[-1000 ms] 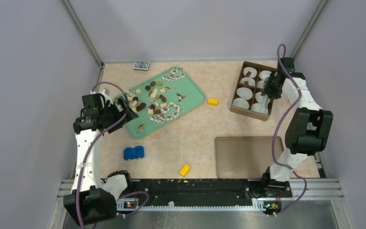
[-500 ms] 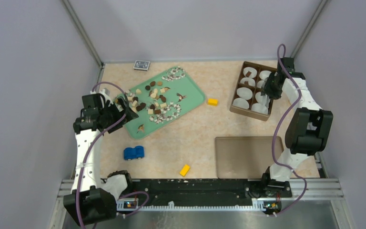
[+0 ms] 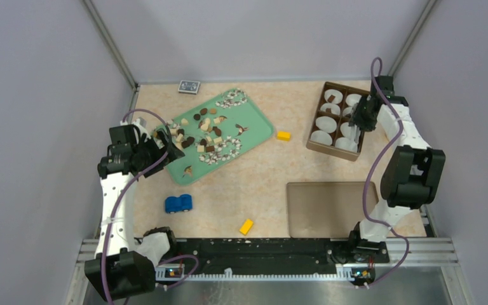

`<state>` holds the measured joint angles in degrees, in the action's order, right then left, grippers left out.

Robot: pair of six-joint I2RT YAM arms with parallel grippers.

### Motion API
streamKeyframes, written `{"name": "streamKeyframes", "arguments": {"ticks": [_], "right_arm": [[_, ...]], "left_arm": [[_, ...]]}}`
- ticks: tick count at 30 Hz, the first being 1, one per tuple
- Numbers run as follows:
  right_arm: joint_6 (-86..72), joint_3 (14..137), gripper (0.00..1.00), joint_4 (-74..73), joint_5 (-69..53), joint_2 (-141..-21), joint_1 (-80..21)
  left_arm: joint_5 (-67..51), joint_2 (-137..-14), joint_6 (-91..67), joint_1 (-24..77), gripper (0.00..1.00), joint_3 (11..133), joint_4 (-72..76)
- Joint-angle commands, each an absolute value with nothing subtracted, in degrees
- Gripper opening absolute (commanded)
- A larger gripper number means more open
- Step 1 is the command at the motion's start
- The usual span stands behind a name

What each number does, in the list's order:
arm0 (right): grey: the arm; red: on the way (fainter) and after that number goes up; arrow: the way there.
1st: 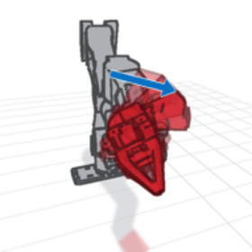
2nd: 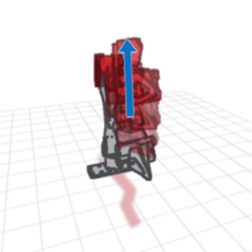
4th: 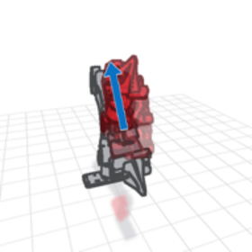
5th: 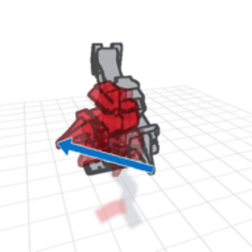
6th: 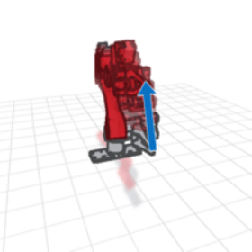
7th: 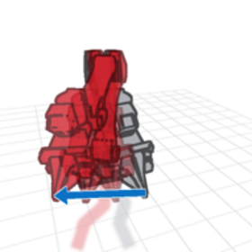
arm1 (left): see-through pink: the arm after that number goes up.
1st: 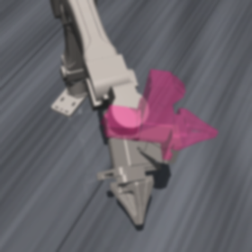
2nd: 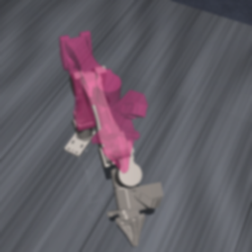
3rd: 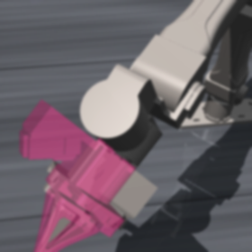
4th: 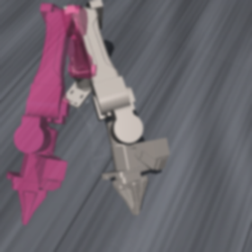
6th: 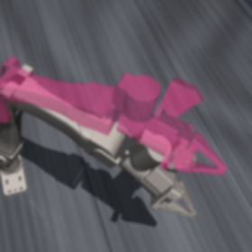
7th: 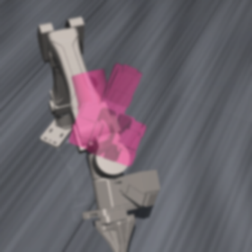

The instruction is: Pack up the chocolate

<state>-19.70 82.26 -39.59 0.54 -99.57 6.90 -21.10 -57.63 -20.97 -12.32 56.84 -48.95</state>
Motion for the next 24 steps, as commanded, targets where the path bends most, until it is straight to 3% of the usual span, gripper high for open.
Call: {"name": "streamKeyframes", "arguments": {"ticks": [1,5,8,16,24], "right_arm": [[-20.0,83.7,0.33,-37.4,0.3,-90.7,7.0],[-18.5,84.0,0.18,-37.1,-2.0,-84.6,2.8],[-17.1,85.9,0.14,-38.9,-1.1,-83.2,-4.9],[-12.4,87.6,0.18,-42.1,-0.2,-88.0,-32.0],[-12.1,90.7,0.29,-44.5,8.2,-100.5,-47.8]], "left_arm": [[-20.7,-56.6,-20.3,-12.2,0.99,57.4,-47.5],[-20.7,-56.8,-20.5,-12.2,0.99,57.5,-47.6],[-20.3,-56.8,-20.7,-12.2,0.99,57.5,-47.7],[-17.7,-56.0,-21.2,-12.2,0.99,57.8,-49.1],[-17.2,-55.0,-21.7,-12.2,0.99,57.8,-49.7]]}}
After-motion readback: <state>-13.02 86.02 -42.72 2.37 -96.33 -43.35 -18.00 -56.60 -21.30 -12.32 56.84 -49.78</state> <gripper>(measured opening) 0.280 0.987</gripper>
